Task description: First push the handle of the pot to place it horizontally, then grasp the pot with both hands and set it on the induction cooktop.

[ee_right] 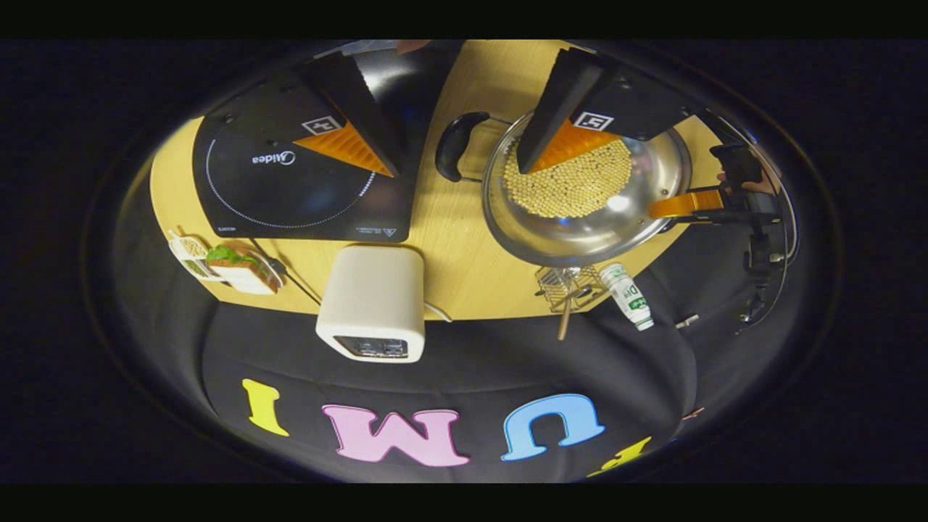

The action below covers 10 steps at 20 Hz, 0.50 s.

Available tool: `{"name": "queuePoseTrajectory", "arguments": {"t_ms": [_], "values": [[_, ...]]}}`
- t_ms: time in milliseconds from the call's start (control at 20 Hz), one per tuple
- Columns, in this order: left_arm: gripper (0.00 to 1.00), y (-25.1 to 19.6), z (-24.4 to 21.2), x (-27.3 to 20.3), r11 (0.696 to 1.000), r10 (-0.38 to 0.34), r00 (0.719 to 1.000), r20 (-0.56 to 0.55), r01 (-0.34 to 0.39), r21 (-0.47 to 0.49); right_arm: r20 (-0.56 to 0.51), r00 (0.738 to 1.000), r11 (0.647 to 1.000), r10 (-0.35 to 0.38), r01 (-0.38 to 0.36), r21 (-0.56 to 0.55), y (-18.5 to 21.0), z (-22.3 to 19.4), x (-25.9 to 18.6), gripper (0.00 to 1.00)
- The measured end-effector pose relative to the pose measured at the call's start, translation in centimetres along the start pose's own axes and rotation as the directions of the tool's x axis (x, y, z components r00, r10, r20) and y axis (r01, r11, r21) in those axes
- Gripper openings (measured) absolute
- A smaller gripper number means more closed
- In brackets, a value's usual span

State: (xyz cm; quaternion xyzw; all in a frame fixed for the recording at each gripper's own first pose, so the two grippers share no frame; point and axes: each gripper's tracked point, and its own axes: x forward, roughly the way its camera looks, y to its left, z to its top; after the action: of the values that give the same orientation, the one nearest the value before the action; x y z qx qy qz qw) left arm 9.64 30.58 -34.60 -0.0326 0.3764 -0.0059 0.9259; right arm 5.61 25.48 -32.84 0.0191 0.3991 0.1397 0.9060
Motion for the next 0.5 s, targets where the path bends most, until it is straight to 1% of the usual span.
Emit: {"name": "queuePoseTrajectory", "arguments": {"t_ms": [150, 200, 250, 350, 400, 450, 500], "values": [[0.89, 0.1, -0.2, 0.3, 1.000, -0.009, 1.000, -0.014, 0.009, 0.002, -0.044, 0.999, 0.999, 0.024, -0.023, 0.022, 1.1, -0.8, 1.2, 0.98], [0.88, 0.1, -0.3, 0.2, 1.000, -0.014, 1.000, -0.018, 0.014, 0.002, -0.051, 0.999, 1.000, 0.019, -0.018, 0.017, 1.1, -0.8, 1.3, 0.95], [0.88, 0.1, -0.3, 0.1, 1.000, -0.018, 1.000, -0.021, 0.018, 0.002, -0.031, 0.999, 1.000, 0.019, -0.019, 0.012, 1.1, -0.4, 1.9, 0.93], [0.88, 0.0, -0.4, 0.3, 1.000, -0.027, 0.999, -0.022, 0.027, -0.002, -0.072, 0.997, 1.000, 0.014, -0.013, 0.013, 1.5, -1.2, 2.8, 0.93], [0.88, -0.1, -0.6, 0.2, 1.000, -0.028, 0.999, -0.024, 0.028, 0.000, -0.052, 0.999, 1.000, 0.011, -0.010, 0.011, 1.6, -0.8, 3.2, 0.84], [0.86, -0.1, -0.5, 0.0, 0.999, -0.032, 0.999, -0.023, 0.032, -0.003, -0.068, 0.998, 1.000, 0.005, -0.004, 0.010, 1.5, -1.1, 3.7, 0.80], [0.83, -0.2, -0.6, -0.1, 0.999, -0.032, 0.999, -0.022, 0.032, -0.008, -0.061, 0.998, 1.000, 0.003, -0.002, 0.008, 1.7, -0.9, 4.0, 0.85]]}}
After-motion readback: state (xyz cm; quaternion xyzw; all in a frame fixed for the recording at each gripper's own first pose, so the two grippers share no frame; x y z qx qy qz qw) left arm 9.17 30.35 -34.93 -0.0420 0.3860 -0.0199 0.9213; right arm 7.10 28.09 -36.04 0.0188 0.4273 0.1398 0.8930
